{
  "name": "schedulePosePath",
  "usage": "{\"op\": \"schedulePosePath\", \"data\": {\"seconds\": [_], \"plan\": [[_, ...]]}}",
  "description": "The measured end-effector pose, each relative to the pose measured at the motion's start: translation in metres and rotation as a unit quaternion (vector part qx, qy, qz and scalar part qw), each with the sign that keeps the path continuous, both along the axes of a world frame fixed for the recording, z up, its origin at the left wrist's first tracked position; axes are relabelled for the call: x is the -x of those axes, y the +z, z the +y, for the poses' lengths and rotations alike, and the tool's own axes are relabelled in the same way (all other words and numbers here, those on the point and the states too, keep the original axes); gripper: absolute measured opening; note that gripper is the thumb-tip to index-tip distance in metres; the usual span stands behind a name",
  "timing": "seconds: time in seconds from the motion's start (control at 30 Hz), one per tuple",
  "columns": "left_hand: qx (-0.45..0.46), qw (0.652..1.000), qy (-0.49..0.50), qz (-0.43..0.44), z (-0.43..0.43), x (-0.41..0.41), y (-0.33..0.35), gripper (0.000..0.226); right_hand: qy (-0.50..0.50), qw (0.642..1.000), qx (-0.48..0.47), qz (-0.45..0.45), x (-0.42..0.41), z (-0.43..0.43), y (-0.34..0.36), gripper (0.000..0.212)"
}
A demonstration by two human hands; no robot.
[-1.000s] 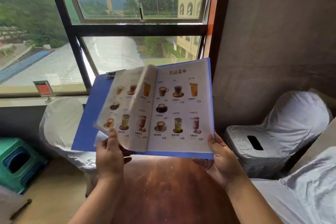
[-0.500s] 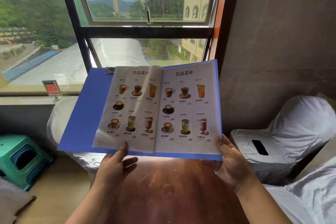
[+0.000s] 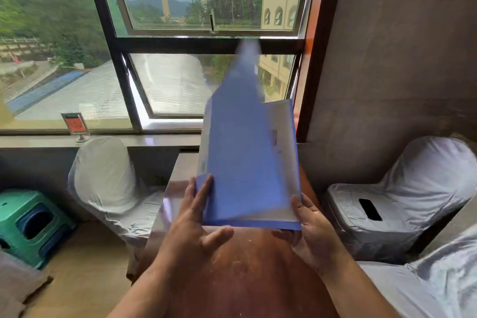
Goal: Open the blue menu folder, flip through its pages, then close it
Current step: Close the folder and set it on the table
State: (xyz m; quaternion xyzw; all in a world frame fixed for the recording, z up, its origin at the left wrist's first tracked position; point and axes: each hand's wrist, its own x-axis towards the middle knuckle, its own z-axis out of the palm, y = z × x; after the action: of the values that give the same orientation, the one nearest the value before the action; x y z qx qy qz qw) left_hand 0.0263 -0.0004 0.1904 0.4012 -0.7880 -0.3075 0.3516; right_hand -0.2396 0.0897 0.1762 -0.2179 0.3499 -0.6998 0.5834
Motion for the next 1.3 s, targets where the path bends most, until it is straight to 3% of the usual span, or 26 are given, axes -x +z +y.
{"op": "schedulePosePath", "data": {"seconds": [0.07, 0.1, 0.17, 0.2, 0.27, 0.5, 0.6, 0.7, 0.83, 0.9, 0.97, 1.03, 1.17, 1.3], "plan": [[-0.002, 0.999, -0.001, 0.045, -0.003, 0.002, 0.005, 0.109, 0.013, 0.999, 0.029, 0.007, 0.0, 0.0, 0.001, 0.034], [-0.045, 0.991, 0.024, 0.121, -0.005, 0.005, 0.01, 0.096, 0.021, 0.999, 0.037, 0.001, 0.0, 0.0, 0.003, 0.047], [-0.111, 0.97, 0.071, 0.206, -0.011, 0.009, 0.017, 0.046, 0.042, 0.998, 0.043, 0.022, 0.002, -0.001, 0.007, 0.066], [-0.106, 0.97, 0.087, 0.202, -0.013, 0.011, 0.02, 0.026, 0.054, 0.997, 0.044, 0.039, 0.004, -0.002, 0.01, 0.067], [-0.113, 0.966, 0.115, 0.202, -0.016, 0.01, 0.021, 0.007, 0.071, 0.994, 0.043, 0.073, 0.007, -0.002, 0.014, 0.065], [-0.106, 0.962, 0.137, 0.21, -0.004, 0.014, 0.027, 0.01, -0.007, 0.986, 0.017, 0.169, 0.005, 0.0, 0.03, 0.063], [-0.104, 0.962, 0.134, 0.213, -0.005, 0.018, 0.027, 0.009, -0.025, 0.984, 0.023, 0.173, 0.007, -0.001, 0.032, 0.043], [-0.138, 0.958, 0.1, 0.231, -0.009, 0.019, 0.019, 0.015, -0.039, 0.98, 0.014, 0.195, 0.01, 0.001, 0.026, 0.036], [-0.313, 0.938, 0.049, 0.14, -0.009, 0.016, -0.037, 0.033, -0.09, 0.963, -0.073, 0.244, 0.011, 0.016, -0.022, 0.024], [-0.355, 0.934, 0.036, 0.0, -0.002, 0.01, -0.088, 0.029, -0.087, 0.95, -0.129, 0.269, 0.008, 0.038, -0.065, 0.025], [-0.336, 0.926, 0.043, -0.166, 0.024, 0.001, -0.142, 0.034, -0.047, 0.922, -0.196, 0.33, 0.001, 0.07, -0.116, 0.028], [-0.326, 0.906, 0.047, -0.265, 0.059, -0.007, -0.19, 0.043, 0.0, 0.873, -0.275, 0.404, -0.006, 0.109, -0.171, 0.021], [-0.363, 0.859, 0.028, -0.359, 0.129, -0.022, -0.268, 0.054, 0.09, 0.764, -0.396, 0.501, -0.021, 0.175, -0.251, 0.004], [-0.358, 0.83, 0.003, -0.429, 0.167, -0.032, -0.307, 0.053, 0.17, 0.684, -0.444, 0.554, -0.029, 0.21, -0.291, 0.014]]}}
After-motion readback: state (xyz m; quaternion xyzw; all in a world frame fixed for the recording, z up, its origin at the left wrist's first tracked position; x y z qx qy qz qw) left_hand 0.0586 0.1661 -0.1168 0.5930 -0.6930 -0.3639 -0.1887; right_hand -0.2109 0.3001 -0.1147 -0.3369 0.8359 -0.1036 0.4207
